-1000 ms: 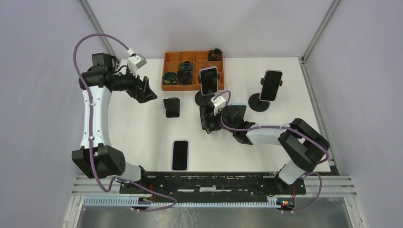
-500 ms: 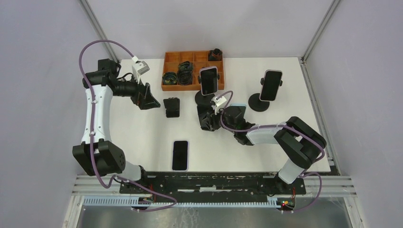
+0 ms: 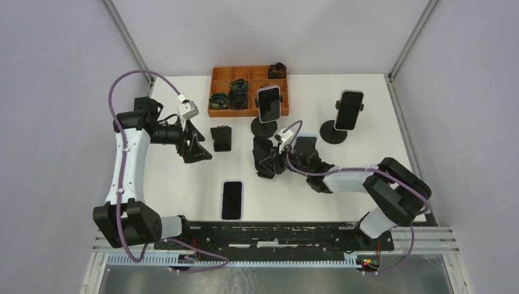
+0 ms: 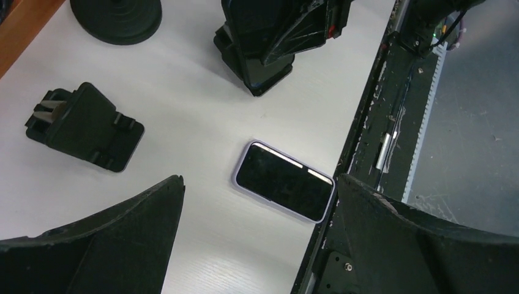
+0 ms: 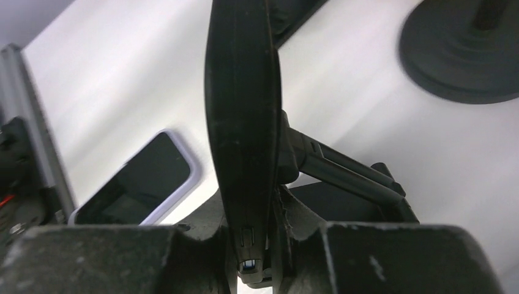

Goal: Remove the phone from the phone stand

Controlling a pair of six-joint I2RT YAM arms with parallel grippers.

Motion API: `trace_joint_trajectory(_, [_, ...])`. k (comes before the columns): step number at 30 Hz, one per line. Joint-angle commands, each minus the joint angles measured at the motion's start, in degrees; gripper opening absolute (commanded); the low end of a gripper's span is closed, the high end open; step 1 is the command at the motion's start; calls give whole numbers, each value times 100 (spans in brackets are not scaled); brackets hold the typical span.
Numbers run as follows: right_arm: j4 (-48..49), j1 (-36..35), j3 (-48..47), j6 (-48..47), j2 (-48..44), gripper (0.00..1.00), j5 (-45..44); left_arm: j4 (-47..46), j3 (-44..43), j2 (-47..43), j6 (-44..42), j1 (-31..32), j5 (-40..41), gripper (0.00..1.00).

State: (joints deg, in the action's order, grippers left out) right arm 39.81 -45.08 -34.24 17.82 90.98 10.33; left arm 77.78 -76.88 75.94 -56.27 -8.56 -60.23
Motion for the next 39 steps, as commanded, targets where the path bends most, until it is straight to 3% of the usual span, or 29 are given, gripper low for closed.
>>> trace_joint_trajectory(1, [705, -220, 106, 572, -789, 0, 929, 46, 250, -352, -1020, 193, -408, 100])
trace_joint_trajectory(7, [1579, -521, 361, 1562, -1490, 0, 1629, 561, 478, -408, -1991, 583, -566, 100])
trace_joint_trajectory(13, [3124, -795, 257, 2864, -1496, 0, 1983, 609, 741, -797, -1918, 1242, -843, 95])
trace_joint_trajectory(21, [4620, -1065, -132, 4032, -961, 0, 2158, 535, 801, -1297, -1870, 1340, -988, 88])
trace_joint_trajectory(29, [4857, -1313, -626, 4269, -561, 0, 1988, 314, 920, -1526, -1590, 1389, -1272, 79])
trace_joint_trajectory(36, [4466, -1555, -1026, 4018, -381, 0, 1848, 341, 1027, -1542, -1626, 1428, -1328, 65])
trace_joint_trajectory(39, [4421, -1574, -1015, 4017, -349, 0, 1805, 556, 991, -1515, -1938, 1446, -1328, 54])
